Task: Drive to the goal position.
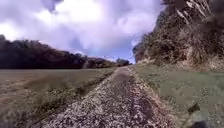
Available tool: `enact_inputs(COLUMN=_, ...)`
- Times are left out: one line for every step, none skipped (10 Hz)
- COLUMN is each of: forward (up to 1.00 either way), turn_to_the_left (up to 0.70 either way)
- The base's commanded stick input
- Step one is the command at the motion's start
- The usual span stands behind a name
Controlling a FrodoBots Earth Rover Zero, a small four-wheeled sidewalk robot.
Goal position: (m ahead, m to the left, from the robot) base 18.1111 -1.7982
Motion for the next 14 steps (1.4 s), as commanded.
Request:
enact_inputs(forward=0.85, turn_to_the_left=0.0)
enact_inputs(forward=0.85, turn_to_the_left=0.0)
enact_inputs(forward=0.85, turn_to_the_left=-0.09)
enact_inputs(forward=0.85, turn_to_the_left=-0.14)
enact_inputs(forward=0.85, turn_to_the_left=-0.2)
enact_inputs(forward=0.85, turn_to_the_left=-0.28)
enact_inputs(forward=0.85, turn_to_the_left=-0.23)
enact_inputs(forward=0.85, turn_to_the_left=0.0)
enact_inputs(forward=0.85, turn_to_the_left=0.0)
enact_inputs(forward=0.85, turn_to_the_left=0.0)
enact_inputs(forward=0.85, turn_to_the_left=0.0)
enact_inputs(forward=0.85, turn_to_the_left=0.0)
enact_inputs(forward=0.85, turn_to_the_left=-0.02)
enact_inputs(forward=0.85, turn_to_the_left=-0.04)
